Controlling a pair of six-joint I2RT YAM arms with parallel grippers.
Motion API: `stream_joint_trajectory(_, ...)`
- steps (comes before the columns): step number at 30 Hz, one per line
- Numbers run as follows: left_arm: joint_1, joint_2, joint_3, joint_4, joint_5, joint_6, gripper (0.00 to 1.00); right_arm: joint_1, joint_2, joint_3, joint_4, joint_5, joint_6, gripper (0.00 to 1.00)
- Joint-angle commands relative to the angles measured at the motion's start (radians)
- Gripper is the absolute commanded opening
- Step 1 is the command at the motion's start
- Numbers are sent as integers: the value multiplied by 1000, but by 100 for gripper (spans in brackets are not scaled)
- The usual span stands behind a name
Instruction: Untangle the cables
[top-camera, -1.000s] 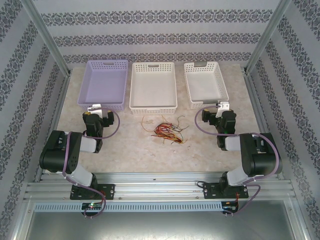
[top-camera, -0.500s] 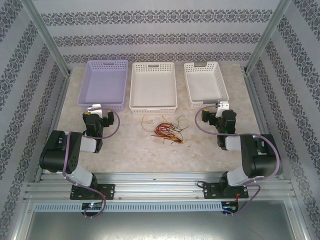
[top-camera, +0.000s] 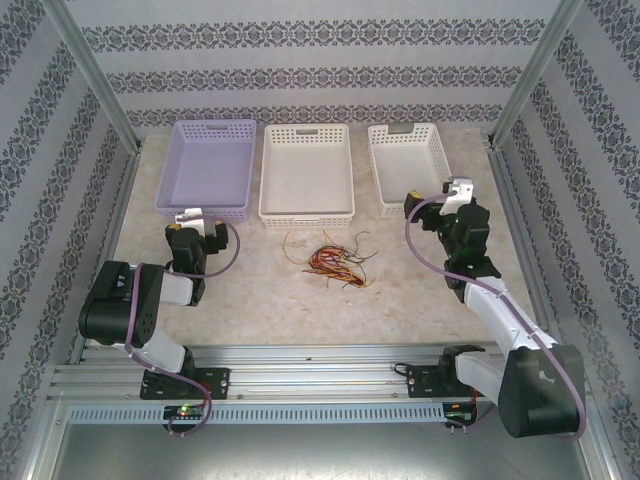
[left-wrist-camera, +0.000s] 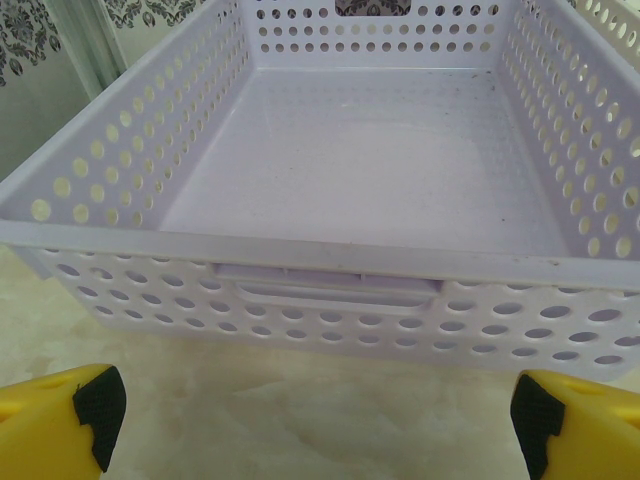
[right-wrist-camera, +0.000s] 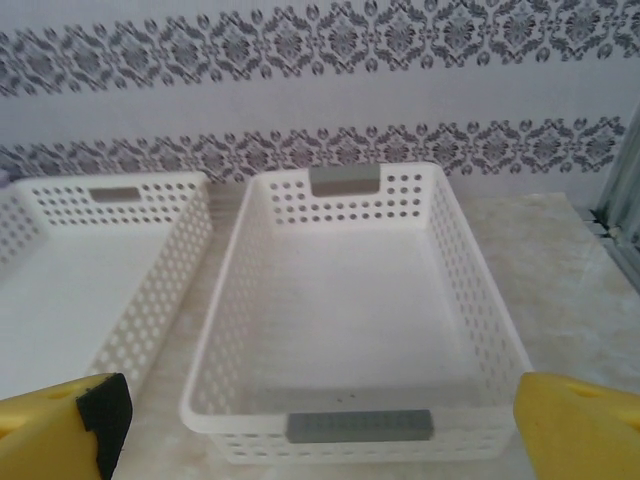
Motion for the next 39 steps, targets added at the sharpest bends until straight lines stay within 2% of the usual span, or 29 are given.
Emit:
stream_joint_trajectory(1,-6,8,17,-6,10,12,100,3,-10,106,-209,33,221,98)
stream_joint_trajectory(3,-6,8,17,-4,10,12,100,-38,-10,137,-304,-50,359,98)
stream_joint_trajectory(6,-6,8,17,-4,10,12,100,-117,-11,71,-255,-220,555,98)
stream_joint_trajectory(8,-6,8,17,-6,9,11,100,-143,-2,42,-199,-329,580,98)
stream_joint_trajectory(9,-6,8,17,-6,10,11,100,-135,-8,42,-210,-340,560,98)
stream_joint_trajectory(12,-6,8,17,-5,10,12,100,-57,-75,46,-287,-232,481,98)
stream_joint_trajectory(14,-6,8,17,-5,10,11,100,12,-147,29,-330,-97,420,98)
stream_joint_trajectory(17,-6,8,17,-6,11,11,100,59,-218,-8,-356,11,407,98)
stream_joint_trajectory(23,-6,8,17,-6,11,11,100,86,-199,20,-502,-19,412,98)
stream_joint_trajectory(28,-6,7,14,0,10,15,100,182,-189,77,-657,88,318,98)
stream_joint_trajectory(31,-6,-48,3,-27,84,41,100,234,-216,65,-677,128,305,98)
stream_joint_trajectory(33,-7,-89,14,-85,130,60,100,271,-230,53,-687,160,309,98)
stream_joint_trajectory(35,-10,-156,34,-186,120,53,100,308,-235,52,-706,191,310,98)
stream_joint_trajectory(37,-16,-239,66,-319,80,24,100,339,-229,59,-726,209,309,98)
stream_joint_trajectory(39,-16,-302,122,-475,2,-90,100,368,-222,68,-742,226,321,98)
